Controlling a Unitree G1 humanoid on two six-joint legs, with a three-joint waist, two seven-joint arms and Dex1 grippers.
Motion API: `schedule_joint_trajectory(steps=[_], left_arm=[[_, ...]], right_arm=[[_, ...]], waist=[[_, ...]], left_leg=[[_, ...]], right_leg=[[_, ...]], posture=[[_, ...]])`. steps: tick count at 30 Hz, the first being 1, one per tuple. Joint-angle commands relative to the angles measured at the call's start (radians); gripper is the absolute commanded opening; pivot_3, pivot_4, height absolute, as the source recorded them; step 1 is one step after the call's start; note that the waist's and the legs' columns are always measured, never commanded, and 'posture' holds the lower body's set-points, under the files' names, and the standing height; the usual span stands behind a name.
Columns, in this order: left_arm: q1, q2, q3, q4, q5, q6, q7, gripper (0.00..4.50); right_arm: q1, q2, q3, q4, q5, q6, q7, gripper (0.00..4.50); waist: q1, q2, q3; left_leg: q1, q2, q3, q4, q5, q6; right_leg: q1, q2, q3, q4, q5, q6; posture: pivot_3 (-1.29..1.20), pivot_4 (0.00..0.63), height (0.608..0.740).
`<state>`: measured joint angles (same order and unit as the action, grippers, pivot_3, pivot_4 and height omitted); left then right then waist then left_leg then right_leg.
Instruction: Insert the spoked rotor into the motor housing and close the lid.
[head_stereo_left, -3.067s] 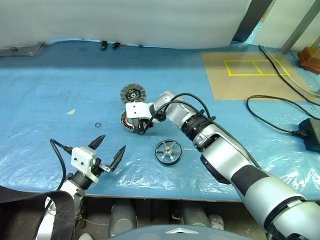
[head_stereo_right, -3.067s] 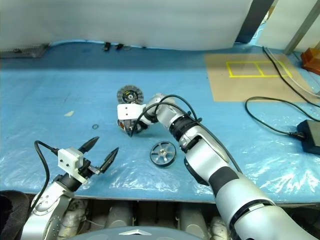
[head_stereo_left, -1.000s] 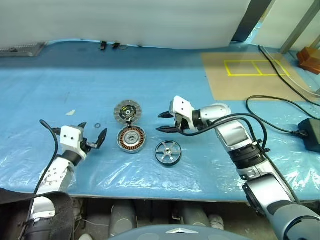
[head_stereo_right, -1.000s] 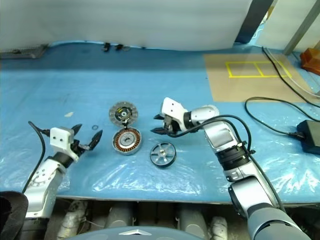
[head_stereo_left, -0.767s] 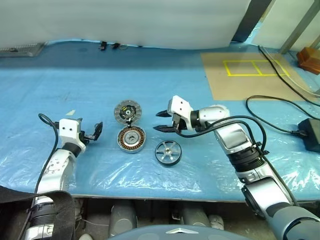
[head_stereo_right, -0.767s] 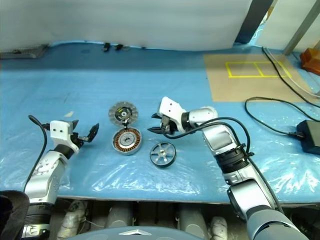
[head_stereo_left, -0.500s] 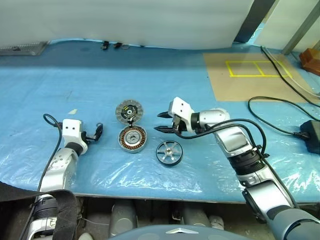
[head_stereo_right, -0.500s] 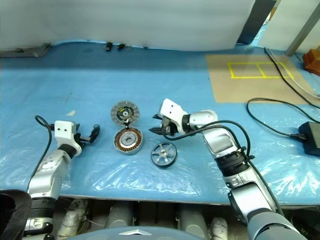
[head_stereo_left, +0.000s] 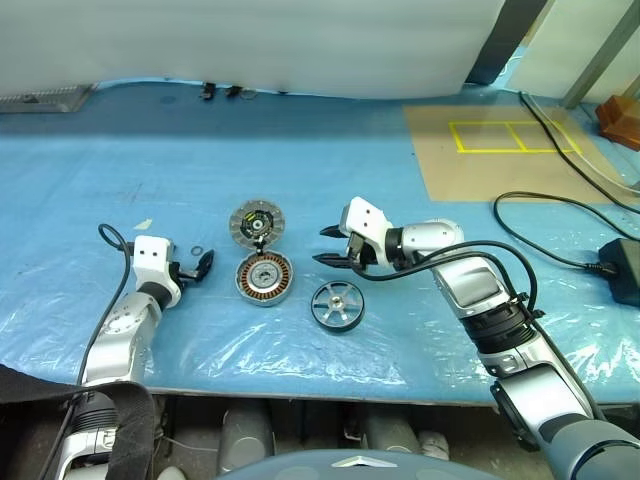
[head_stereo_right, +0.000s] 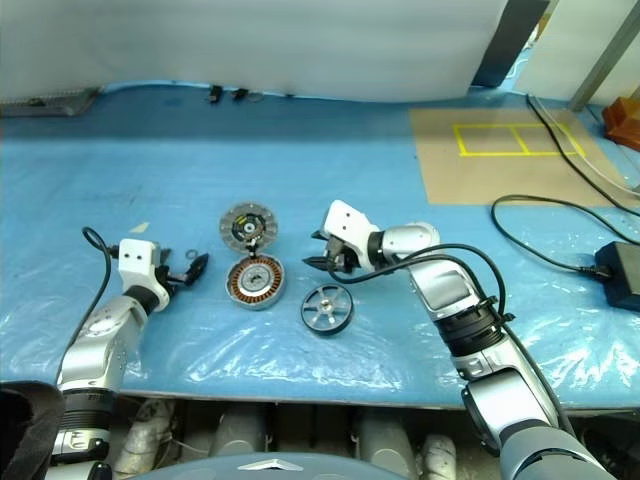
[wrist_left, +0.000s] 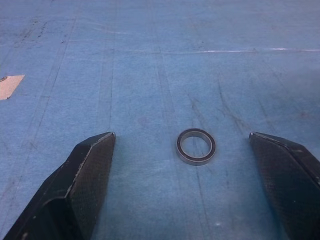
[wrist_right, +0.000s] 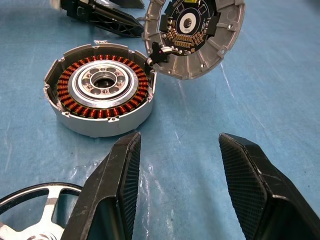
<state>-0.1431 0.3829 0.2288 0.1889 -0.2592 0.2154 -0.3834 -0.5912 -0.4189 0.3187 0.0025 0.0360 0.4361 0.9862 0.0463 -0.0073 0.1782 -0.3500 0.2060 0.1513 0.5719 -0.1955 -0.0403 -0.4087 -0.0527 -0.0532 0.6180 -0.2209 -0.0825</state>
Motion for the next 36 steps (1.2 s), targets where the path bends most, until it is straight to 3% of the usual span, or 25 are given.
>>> schedule_joint_trajectory(steps=[1, 7, 13, 20, 25, 36], left_arm=[[0.014, 0.005, 0.003, 0.023, 0.012, 0.008, 0.005, 3.59], [0.020, 0.000, 0.010, 0.022, 0.014, 0.000, 0.010, 1.60], [0.075, 0.002, 0.008, -0.046, -0.031, -0.018, -0.067, 1.60], [0.192, 0.042, 0.027, -0.237, -0.165, -0.031, -0.269, 1.60], [0.158, 0.052, 0.078, -0.217, -0.152, -0.035, -0.201, 1.60], [0.048, 0.026, 0.030, -0.120, -0.058, -0.047, -0.102, 1.60]], right_arm=[[-0.016, -0.004, -0.007, -0.028, 0.009, -0.020, -0.006, 2.49], [-0.017, -0.003, -0.001, -0.027, 0.006, -0.033, -0.007, 2.49], [-0.021, 0.006, -0.008, -0.022, 0.018, -0.037, -0.012, 2.49], [0.016, 0.011, -0.036, -0.048, 0.109, -0.019, 0.034, 2.49], [0.018, 0.006, -0.017, -0.039, 0.101, -0.048, 0.037, 2.49], [0.012, 0.006, -0.004, -0.022, 0.088, -0.081, 0.029, 2.49]], waist=[[0.000, 0.000, 0.000], [0.001, 0.000, 0.000], [-0.002, 0.000, 0.000], [-0.001, 0.000, 0.000], [0.002, 0.000, 0.000], [-0.002, 0.000, 0.000]], left_leg=[[0.000, 0.000, 0.000, 0.000, 0.000, 0.000], [0.000, 0.000, 0.000, 0.000, 0.000, 0.000], [0.000, 0.000, 0.000, -0.001, 0.000, 0.000], [0.000, 0.000, 0.000, -0.006, 0.000, 0.000], [-0.001, 0.000, 0.001, -0.007, 0.000, 0.000], [-0.001, 0.000, 0.000, -0.008, 0.000, 0.000]], right_leg=[[0.000, 0.000, 0.000, 0.000, 0.000, 0.000], [0.000, 0.000, 0.000, 0.000, 0.000, 0.000], [0.000, 0.000, 0.000, -0.002, 0.000, 0.000], [0.000, 0.000, 0.000, -0.007, 0.000, 0.000], [0.000, 0.000, -0.001, -0.008, 0.000, 0.000], [0.000, 0.000, -0.001, -0.009, 0.000, 0.000]], posture=[[0.00, 0.150, 0.740], [0.00, 0.150, 0.740], [0.00, 0.150, 0.740], [0.00, 0.150, 0.740], [0.00, 0.150, 0.740], [0.00, 0.150, 0.740]])
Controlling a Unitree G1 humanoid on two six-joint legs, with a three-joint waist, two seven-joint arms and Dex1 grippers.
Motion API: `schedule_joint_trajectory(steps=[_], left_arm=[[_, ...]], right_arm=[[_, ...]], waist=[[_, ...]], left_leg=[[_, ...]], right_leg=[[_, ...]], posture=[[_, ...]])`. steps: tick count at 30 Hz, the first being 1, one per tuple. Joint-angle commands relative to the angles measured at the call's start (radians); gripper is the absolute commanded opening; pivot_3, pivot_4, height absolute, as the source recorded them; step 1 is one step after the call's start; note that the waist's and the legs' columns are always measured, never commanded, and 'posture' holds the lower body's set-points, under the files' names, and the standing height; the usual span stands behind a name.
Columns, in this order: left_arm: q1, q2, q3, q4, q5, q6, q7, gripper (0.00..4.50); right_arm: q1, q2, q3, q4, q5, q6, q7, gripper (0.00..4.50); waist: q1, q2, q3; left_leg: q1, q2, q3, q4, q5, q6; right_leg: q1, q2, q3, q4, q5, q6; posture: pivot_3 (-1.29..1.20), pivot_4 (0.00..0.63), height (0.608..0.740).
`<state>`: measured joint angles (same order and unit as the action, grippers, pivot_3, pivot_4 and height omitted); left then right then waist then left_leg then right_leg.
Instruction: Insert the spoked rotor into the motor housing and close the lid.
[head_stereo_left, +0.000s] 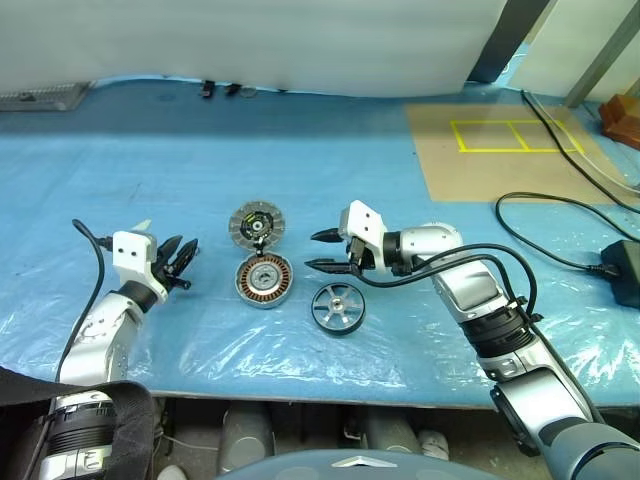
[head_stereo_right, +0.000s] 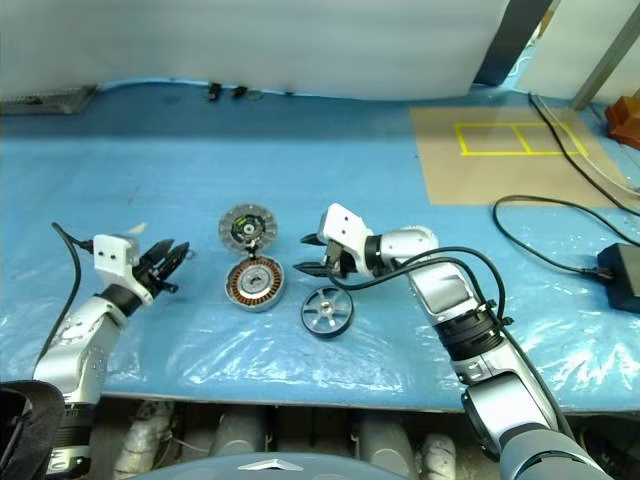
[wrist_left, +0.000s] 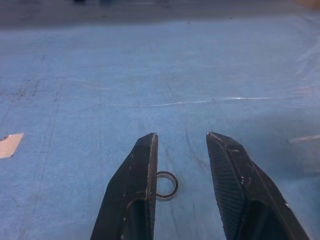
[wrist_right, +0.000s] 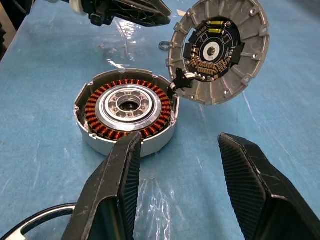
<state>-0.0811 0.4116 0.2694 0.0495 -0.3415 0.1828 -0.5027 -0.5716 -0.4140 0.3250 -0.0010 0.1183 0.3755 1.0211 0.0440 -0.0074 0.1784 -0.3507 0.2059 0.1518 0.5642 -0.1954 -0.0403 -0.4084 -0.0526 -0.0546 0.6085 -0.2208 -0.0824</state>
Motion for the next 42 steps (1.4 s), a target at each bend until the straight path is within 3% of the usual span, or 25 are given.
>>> schedule_joint_trajectory(steps=[1, 28, 31, 36, 42], left_arm=[[-0.017, -0.002, -0.018, 0.031, 0.037, -0.014, 0.025, 1.60], [-0.036, -0.024, -0.040, 0.097, 0.105, 0.060, 0.131, 1.60], [-0.034, -0.026, -0.036, 0.092, 0.094, 0.076, 0.130, 0.74], [-0.028, -0.021, -0.035, 0.089, 0.100, 0.064, 0.130, 0.70], [0.051, -0.006, -0.032, -0.029, 0.001, 0.003, -0.038, 0.70]], right_arm=[[-0.006, 0.000, -0.010, -0.021, 0.005, -0.020, -0.008, 2.49], [0.008, -0.014, 0.000, -0.033, 0.000, -0.030, -0.018, 2.49], [0.011, -0.016, 0.001, -0.036, -0.002, -0.031, -0.019, 2.49], [0.014, -0.017, 0.000, -0.039, 0.000, -0.031, -0.021, 2.49], [0.016, -0.005, -0.021, -0.041, 0.033, 0.014, -0.028, 2.49]], waist=[[0.000, 0.000, 0.000], [0.001, 0.000, 0.000], [0.001, 0.000, 0.000], [0.000, 0.000, 0.000], [-0.001, 0.000, 0.000]], left_leg=[[0.000, 0.000, 0.000, 0.000, 0.000, 0.000], [0.000, 0.000, 0.000, 0.000, 0.000, 0.000], [0.001, 0.000, 0.000, 0.000, 0.000, 0.000], [0.001, 0.000, 0.000, 0.000, 0.000, 0.000], [0.000, 0.000, 0.000, 0.000, 0.000, 0.000]], right_leg=[[0.000, 0.000, 0.000, 0.000, 0.000, 0.000], [0.000, 0.000, 0.000, 0.000, 0.000, 0.000], [0.001, 0.000, 0.000, 0.000, 0.000, 0.000], [0.001, 0.000, 0.000, 0.000, 0.000, 0.000], [0.000, 0.000, 0.000, -0.001, 0.000, 0.000]], posture=[[0.00, 0.150, 0.740], [0.00, 0.150, 0.740], [0.00, 0.150, 0.740], [0.00, 0.150, 0.740], [0.00, 0.150, 0.740]])
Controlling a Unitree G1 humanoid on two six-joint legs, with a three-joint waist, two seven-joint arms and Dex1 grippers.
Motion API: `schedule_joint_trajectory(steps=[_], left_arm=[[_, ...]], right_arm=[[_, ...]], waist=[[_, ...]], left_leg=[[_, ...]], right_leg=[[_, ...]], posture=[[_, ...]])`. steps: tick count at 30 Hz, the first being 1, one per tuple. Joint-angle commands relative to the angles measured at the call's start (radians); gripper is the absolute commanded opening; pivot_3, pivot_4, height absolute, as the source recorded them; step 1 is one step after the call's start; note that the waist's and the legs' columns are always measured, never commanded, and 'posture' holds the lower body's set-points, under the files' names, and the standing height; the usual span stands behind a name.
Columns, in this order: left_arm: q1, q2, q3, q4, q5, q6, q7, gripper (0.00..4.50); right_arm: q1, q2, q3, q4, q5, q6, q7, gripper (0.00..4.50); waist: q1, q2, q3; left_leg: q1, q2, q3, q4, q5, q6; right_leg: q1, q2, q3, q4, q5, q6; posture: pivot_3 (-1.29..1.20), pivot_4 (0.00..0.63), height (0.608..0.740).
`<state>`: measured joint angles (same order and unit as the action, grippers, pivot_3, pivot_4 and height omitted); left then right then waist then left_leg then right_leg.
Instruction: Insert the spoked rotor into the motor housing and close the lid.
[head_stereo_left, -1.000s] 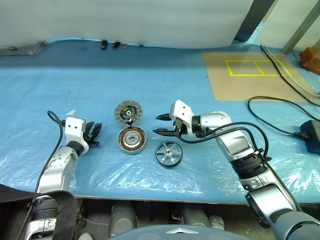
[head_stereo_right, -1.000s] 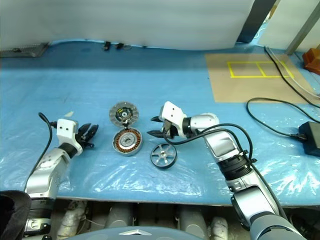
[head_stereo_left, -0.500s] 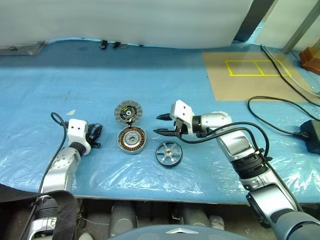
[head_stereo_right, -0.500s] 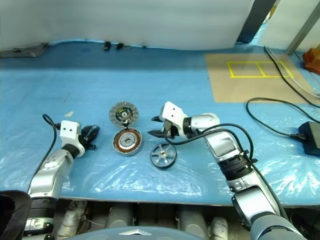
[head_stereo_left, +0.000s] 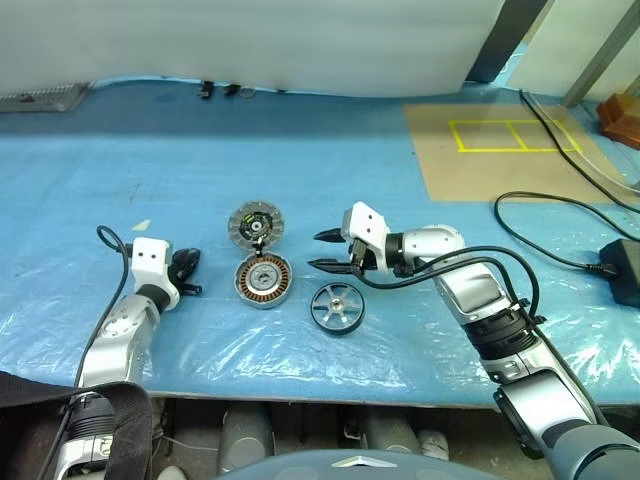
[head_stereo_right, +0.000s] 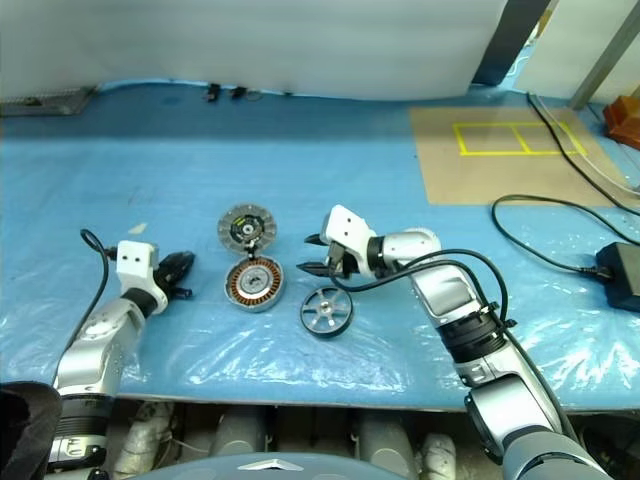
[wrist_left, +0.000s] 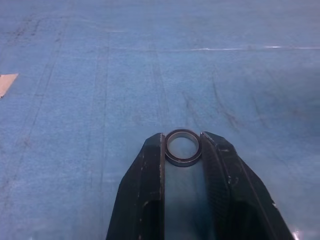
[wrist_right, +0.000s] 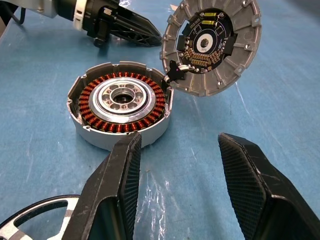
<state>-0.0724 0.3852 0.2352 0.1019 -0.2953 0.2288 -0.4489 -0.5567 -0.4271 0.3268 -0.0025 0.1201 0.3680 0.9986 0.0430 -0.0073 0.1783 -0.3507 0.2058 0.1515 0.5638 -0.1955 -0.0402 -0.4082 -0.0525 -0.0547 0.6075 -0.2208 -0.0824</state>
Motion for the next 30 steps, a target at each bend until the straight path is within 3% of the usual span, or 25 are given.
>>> schedule_joint_trajectory(steps=[1, 8, 16, 30], left_arm=[[0.061, 0.026, 0.006, -0.104, -0.057, -0.063, -0.122, 0.70], [0.175, 0.078, 0.036, -0.278, -0.170, -0.132, -0.305, 0.70], [0.239, 0.148, -0.030, -0.463, -0.229, -0.035, -0.375, 0.70], [0.105, 0.135, -0.239, -0.376, -0.005, -0.012, -0.280, 0.70]], right_arm=[[0.001, 0.013, -0.030, -0.041, 0.039, 0.031, -0.009, 2.49], [0.040, -0.020, -0.033, -0.056, 0.070, 0.000, 0.042, 2.49], [0.010, -0.022, -0.021, 0.006, 0.057, -0.032, 0.075, 2.49], [0.003, -0.032, -0.002, 0.009, 0.026, -0.058, 0.095, 2.49]], waist=[[0.001, 0.000, 0.000], [0.006, 0.000, 0.000], [0.002, 0.000, 0.000], [0.001, 0.000, 0.000]], left_leg=[[0.000, 0.000, 0.000, -0.001, 0.000, 0.000], [0.000, 0.000, 0.001, -0.001, 0.000, 0.000], [0.001, 0.000, 0.001, -0.002, 0.000, 0.000], [0.001, 0.000, 0.001, -0.001, 0.000, 0.000]], right_leg=[[0.000, 0.000, 0.000, -0.001, 0.000, 0.000], [0.000, 0.000, 0.000, -0.001, 0.000, 0.000], [0.000, 0.000, 0.000, -0.001, 0.000, 0.000], [0.000, 0.000, 0.000, 0.000, 0.000, 0.000]], posture=[[0.00, 0.150, 0.740], [0.00, 0.150, 0.740], [0.00, 0.150, 0.740], [0.00, 0.150, 0.740]])
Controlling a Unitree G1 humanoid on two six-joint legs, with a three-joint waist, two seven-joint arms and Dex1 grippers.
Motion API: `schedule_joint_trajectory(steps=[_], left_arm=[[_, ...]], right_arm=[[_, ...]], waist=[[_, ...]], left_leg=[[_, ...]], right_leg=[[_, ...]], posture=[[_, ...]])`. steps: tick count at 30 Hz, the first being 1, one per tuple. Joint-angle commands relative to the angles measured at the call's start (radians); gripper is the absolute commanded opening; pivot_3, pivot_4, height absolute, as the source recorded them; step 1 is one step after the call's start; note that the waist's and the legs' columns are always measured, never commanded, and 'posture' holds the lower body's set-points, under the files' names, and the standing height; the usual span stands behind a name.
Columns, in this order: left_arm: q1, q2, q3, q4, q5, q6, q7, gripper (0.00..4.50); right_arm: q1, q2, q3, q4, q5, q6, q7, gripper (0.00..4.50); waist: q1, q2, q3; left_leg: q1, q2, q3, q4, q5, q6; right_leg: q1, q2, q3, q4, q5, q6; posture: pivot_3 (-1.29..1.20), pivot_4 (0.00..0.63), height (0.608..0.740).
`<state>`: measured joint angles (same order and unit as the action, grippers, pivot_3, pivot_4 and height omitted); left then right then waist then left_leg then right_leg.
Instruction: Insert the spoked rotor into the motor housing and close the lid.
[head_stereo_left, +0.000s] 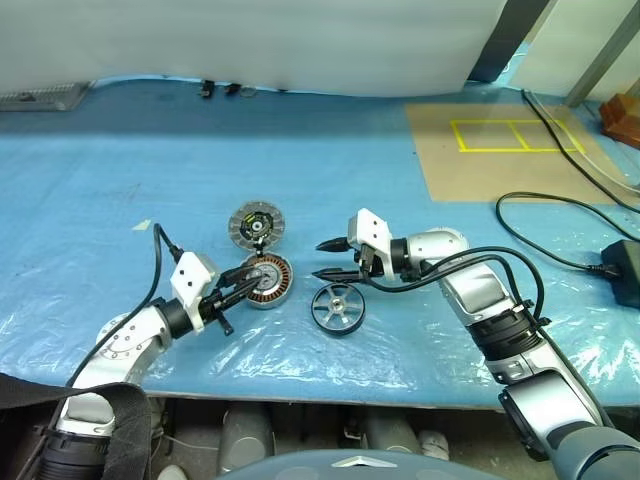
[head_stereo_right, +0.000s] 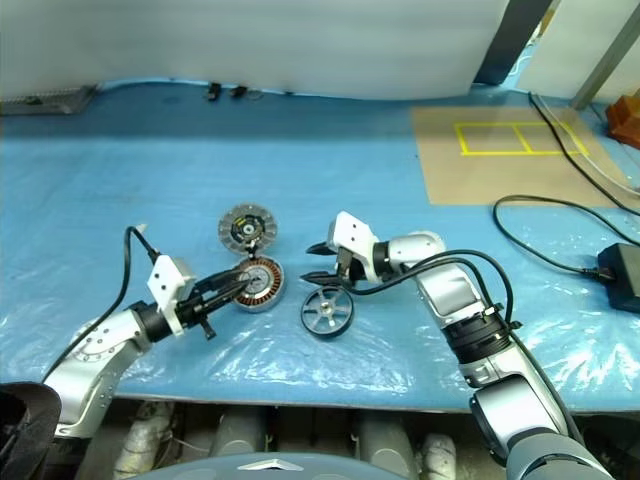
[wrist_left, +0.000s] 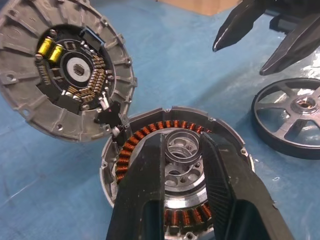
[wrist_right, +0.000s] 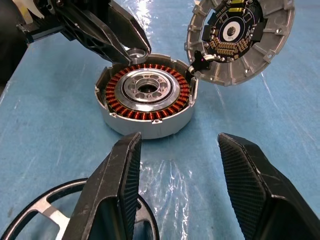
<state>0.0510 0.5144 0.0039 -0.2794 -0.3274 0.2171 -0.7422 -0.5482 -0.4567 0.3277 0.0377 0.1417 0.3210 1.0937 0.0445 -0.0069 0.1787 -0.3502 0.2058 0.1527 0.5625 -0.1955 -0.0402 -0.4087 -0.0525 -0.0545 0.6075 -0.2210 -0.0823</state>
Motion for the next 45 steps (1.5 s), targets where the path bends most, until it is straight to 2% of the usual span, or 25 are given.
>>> schedule_joint_trajectory(steps=[1, 20, 45], left_arm=[[-0.030, 0.007, -0.017, 0.014, 0.036, 0.003, 0.014, 0.70], [-0.103, 0.018, -0.059, 0.039, 0.108, 0.113, 0.036, 0.70], [-0.065, 0.035, -0.066, 0.008, 0.086, 0.167, 0.016, 0.70]], right_arm=[[-0.001, -0.004, 0.000, -0.037, 0.001, -0.010, -0.001, 2.49], [-0.007, -0.002, 0.003, -0.027, -0.018, -0.018, -0.031, 2.49], [-0.009, 0.001, 0.009, 0.006, -0.050, -0.045, -0.050, 2.49]], waist=[[-0.001, 0.000, 0.000], [0.000, 0.000, 0.000], [-0.001, 0.000, 0.000]], left_leg=[[0.000, 0.000, 0.000, 0.000, 0.000, 0.000], [0.000, 0.000, 0.000, 0.001, 0.000, 0.000], [0.000, 0.000, 0.000, 0.001, 0.000, 0.000]], right_leg=[[0.000, 0.000, 0.000, 0.000, 0.000, 0.000], [0.000, 0.000, 0.000, 0.001, 0.000, 0.000], [0.001, 0.000, 0.000, 0.001, 0.000, 0.000]], posture=[[0.00, 0.150, 0.740], [0.00, 0.150, 0.740], [0.00, 0.150, 0.740]])
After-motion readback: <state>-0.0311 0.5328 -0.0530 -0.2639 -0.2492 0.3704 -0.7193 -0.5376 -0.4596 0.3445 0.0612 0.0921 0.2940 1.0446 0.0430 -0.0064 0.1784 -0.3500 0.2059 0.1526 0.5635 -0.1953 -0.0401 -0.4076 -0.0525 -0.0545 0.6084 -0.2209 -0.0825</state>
